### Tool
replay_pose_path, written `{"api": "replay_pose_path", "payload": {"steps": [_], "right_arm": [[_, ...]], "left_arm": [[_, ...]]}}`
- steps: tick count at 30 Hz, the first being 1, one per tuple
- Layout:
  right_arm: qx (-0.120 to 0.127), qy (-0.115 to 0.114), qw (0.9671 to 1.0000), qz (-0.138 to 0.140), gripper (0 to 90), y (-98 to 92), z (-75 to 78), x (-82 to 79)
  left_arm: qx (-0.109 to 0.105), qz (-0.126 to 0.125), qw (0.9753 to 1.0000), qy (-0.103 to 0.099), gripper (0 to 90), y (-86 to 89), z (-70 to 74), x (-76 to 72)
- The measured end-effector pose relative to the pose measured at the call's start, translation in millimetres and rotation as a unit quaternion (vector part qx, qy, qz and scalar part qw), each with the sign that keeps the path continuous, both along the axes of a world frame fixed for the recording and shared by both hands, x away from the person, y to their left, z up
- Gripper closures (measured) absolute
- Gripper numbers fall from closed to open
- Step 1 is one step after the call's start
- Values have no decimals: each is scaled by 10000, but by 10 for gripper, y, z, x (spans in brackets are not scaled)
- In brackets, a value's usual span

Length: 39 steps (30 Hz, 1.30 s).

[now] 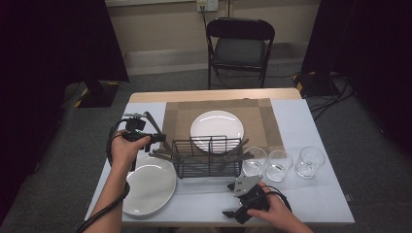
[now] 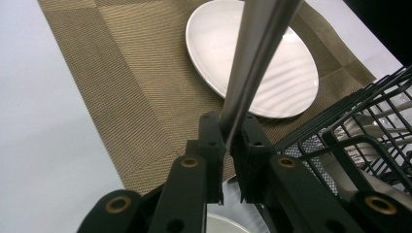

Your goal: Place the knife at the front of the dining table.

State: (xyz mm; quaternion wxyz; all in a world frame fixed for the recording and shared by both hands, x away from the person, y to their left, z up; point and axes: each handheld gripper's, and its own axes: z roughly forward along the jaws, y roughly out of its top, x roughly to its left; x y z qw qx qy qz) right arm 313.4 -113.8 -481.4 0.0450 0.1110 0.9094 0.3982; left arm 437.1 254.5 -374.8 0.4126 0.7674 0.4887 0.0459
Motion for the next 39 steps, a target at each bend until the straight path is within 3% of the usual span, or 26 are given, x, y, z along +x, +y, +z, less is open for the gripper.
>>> {"api": "replay_pose_path", "payload": {"steps": [5, 6, 7, 8, 10, 13, 19, 27, 32, 39], "right_arm": [[-1, -4, 10000, -1, 130, 0, 0, -1], [-2, -8, 10000, 3, 130, 0, 0, 0], [-2, -7, 10000, 2, 130, 0, 0, 0], [-2, -2, 10000, -1, 130, 0, 0, -1], [-2, -9, 10000, -4, 130, 0, 0, -2], [-2, -7, 10000, 0, 130, -1, 0, -1], [6, 7, 10000, 0, 130, 0, 0, 1], [5, 6, 10000, -2, 130, 0, 0, 0], [5, 2, 10000, 2, 130, -1, 0, 1], [6, 3, 10000, 5, 130, -1, 0, 2]], "left_arm": [[58, -50, 10000, 32, 827, -50, -42, 10], [152, -72, 9998, 140, 832, -71, -61, 11], [379, -128, 9990, 173, 861, -95, -98, 9], [398, -30, 9991, 152, 878, -90, -127, 9], [100, 215, 9997, 76, 880, -53, -193, 7], [45, 277, 9995, 112, 885, -25, -203, 9], [-100, 285, 9995, -47, 885, -21, -252, 18], [22, 273, 9996, -23, 886, -68, -232, 67], [25, 288, 9996, 12, 886, -91, -230, 116], [-38, 370, 9993, -85, 886, -122, -275, 165]]}}
